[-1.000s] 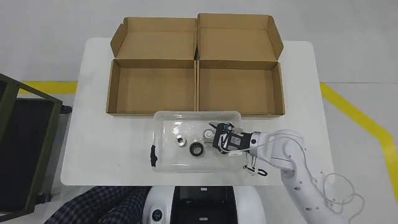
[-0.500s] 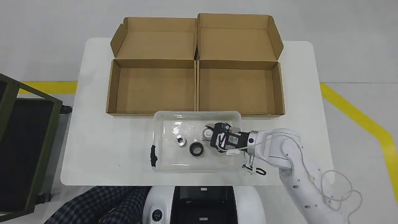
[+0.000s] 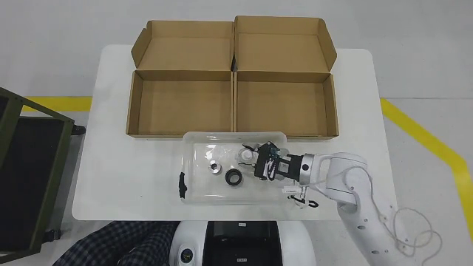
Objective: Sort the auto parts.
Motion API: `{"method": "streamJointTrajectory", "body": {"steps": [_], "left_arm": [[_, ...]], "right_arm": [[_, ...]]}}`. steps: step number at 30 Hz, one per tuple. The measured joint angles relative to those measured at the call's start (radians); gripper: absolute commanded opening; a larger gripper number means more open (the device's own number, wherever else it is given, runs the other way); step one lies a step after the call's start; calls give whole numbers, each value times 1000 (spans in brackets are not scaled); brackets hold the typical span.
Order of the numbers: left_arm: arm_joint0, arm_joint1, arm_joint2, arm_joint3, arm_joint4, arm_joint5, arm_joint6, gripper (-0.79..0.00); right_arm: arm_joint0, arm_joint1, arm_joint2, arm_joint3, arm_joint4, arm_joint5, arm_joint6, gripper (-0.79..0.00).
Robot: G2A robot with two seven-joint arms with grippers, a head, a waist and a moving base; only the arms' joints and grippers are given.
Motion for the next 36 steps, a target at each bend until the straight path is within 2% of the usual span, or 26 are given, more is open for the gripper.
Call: {"method": "streamJointTrajectory", "body": {"steps": [2, 4, 9, 18, 26, 36], "left_arm": [[0, 0, 0, 0, 0, 0, 0, 0], [0, 0, 0, 0, 0, 0, 0, 0], [0, 0, 0, 0, 0, 0, 0, 0], [0, 0, 0, 0, 0, 0, 0, 0], [0, 0, 0, 0, 0, 0, 0, 0], [0, 0, 0, 0, 0, 0, 0, 0]], "right_arm": [[4, 1, 0, -17, 9, -8, -34, -785], [7, 0, 0, -27, 29, -14, -121, -785], [-12, -3, 10, -19, 55, 49, -321, -785], [-7, -8, 44, -41, 159, 81, -614, -785], [21, -9, 93, -70, 190, 101, -745, -785], [9, -14, 179, -107, 242, 181, -929, -785]]}}
